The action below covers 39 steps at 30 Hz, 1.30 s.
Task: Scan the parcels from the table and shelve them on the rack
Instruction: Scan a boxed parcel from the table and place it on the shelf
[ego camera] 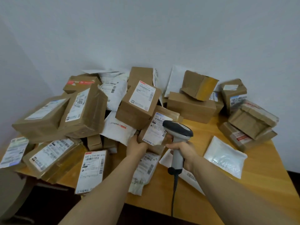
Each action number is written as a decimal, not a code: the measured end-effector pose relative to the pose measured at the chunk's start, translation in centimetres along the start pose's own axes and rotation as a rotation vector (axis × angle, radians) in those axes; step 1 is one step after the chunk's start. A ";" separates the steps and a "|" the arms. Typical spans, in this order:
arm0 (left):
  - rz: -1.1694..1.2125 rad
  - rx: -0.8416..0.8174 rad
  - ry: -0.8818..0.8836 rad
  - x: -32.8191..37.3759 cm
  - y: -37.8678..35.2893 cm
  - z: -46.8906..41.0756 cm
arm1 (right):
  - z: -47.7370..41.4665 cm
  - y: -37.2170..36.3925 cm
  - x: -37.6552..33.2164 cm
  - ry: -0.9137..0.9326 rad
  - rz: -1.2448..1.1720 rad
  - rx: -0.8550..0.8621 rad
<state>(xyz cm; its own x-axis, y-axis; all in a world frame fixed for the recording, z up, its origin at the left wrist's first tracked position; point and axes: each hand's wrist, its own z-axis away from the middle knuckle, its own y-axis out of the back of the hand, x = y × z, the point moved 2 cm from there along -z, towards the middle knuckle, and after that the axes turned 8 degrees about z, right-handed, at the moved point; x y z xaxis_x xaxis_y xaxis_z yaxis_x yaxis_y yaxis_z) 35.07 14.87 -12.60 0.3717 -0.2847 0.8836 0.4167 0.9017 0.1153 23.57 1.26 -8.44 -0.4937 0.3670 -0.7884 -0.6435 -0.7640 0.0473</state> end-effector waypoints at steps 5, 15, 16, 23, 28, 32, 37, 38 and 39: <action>-0.079 0.009 0.038 -0.2 -1.1 -1.1 | -1.9 -0.6 0.2 0.033 -0.022 -0.057; 0.067 0.014 0.083 0.7 -6.5 3.4 | 0.2 4.6 0.6 0.090 -0.152 -0.027; 0.123 0.001 0.081 0.9 -6.9 4.1 | 0.8 5.3 0.6 0.100 -0.167 -0.028; 0.254 -0.095 0.005 3.7 -7.9 9.7 | 5.7 10.2 -1.0 0.254 -0.228 -0.107; 0.321 -0.206 -0.073 5.9 -7.8 13.8 | 9.5 12.5 -2.8 0.319 -0.202 -0.189; 0.266 -0.269 -0.083 7.3 -6.9 16.6 | 11.7 12.9 -4.1 0.340 -0.182 -0.237; 0.164 -0.100 -0.125 8.6 -4.3 18.2 | 14.3 12.9 -4.8 0.392 0.075 -0.109; 0.165 -0.049 -0.112 8.8 -3.8 18.4 | 14.8 12.9 -4.9 0.417 0.131 -0.113; 0.164 -0.001 -0.103 9.0 -3.2 18.5 | 15.2 12.9 -4.9 0.435 0.167 -0.145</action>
<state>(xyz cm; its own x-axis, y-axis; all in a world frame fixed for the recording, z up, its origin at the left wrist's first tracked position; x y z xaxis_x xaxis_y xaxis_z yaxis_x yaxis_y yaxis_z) 21.72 15.45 3.35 0.3479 -0.0990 0.9323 0.3583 0.9330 -0.0347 8.76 -2.36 5.41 -0.2727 0.0012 -0.9621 -0.4728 -0.8711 0.1329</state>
